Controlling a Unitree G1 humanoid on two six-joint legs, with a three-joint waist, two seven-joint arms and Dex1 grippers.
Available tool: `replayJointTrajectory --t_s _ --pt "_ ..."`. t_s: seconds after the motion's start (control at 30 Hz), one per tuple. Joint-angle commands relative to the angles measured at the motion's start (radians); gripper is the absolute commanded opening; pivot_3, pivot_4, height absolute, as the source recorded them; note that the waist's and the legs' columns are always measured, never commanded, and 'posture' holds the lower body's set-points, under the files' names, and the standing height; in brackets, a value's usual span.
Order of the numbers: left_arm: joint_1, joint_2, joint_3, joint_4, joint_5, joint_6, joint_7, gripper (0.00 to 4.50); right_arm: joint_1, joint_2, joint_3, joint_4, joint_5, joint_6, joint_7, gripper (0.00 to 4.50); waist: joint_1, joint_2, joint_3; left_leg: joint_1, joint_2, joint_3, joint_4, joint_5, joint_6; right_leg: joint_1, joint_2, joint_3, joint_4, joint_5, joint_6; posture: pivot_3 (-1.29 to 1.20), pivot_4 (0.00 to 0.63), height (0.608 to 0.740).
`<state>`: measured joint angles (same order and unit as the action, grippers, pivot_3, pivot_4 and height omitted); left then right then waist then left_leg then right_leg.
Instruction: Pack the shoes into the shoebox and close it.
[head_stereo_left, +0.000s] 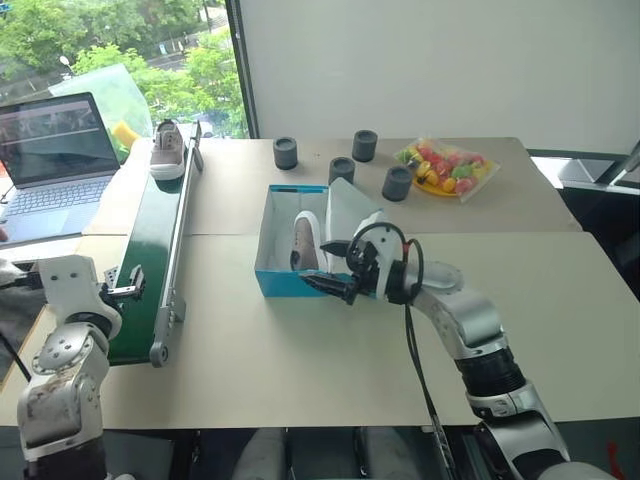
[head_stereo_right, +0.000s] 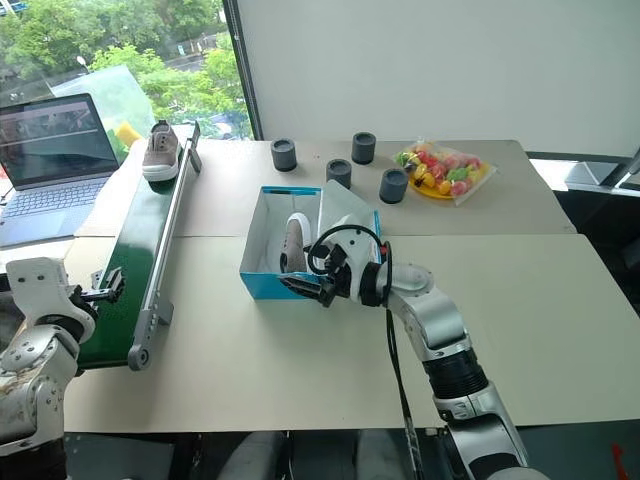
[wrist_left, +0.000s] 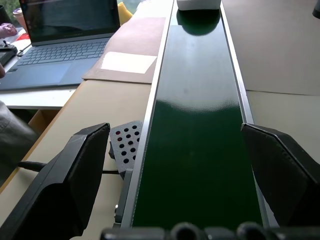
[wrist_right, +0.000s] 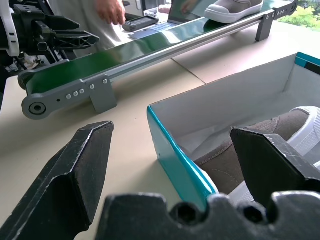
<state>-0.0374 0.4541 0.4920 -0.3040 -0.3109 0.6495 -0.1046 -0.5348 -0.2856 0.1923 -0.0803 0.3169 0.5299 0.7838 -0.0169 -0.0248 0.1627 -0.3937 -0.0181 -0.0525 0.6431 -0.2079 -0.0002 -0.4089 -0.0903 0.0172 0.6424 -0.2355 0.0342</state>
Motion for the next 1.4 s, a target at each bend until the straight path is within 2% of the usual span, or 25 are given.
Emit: replayJointTrajectory --t_s 0.03,0.4,0.9,1.4 --pt "-0.013 0.016 -0.006 -0.01 0.013 -0.016 -0.01 4.5 0.003 0.011 -0.004 -0.046 0.008 -0.004 -0.018 4.44 0.0 0.0 0.0 0.0 0.0 0.0 0.0 0.0 0.0 0.0 0.0 0.0 0.0 0.0 0.0 0.0 0.15 0.736" --pt "-0.087 0.043 0.005 -0.013 -0.015 0.136 0.0 4.5 0.012 0.019 -0.005 -0.08 0.026 0.017 -0.043 4.44 -0.002 0.0 0.0 0.0 0.0 -0.001 0.0 0.0 0.0 0.0 0.0 0.0 0.0 0.0 0.0 0.0 0.15 0.736" --pt "-0.054 0.008 -0.025 0.073 0.012 0.073 -0.014 4.5 0.008 0.048 -0.027 -0.101 0.06 0.054 -0.069 4.44 -0.001 0.0 0.0 0.0 0.0 -0.002 -0.001 0.0 0.0 -0.001 0.0 0.0 0.0 0.0 0.0 0.0 0.15 0.736" --pt "-0.055 0.003 -0.041 0.085 0.006 0.085 -0.012 4.5 -0.015 0.041 -0.056 -0.122 0.105 0.079 -0.09 4.44 0.0 0.0 0.0 0.0 0.0 -0.002 -0.001 0.0 0.0 -0.001 0.0 0.0 0.0 0.0 0.0 0.0 0.15 0.736"
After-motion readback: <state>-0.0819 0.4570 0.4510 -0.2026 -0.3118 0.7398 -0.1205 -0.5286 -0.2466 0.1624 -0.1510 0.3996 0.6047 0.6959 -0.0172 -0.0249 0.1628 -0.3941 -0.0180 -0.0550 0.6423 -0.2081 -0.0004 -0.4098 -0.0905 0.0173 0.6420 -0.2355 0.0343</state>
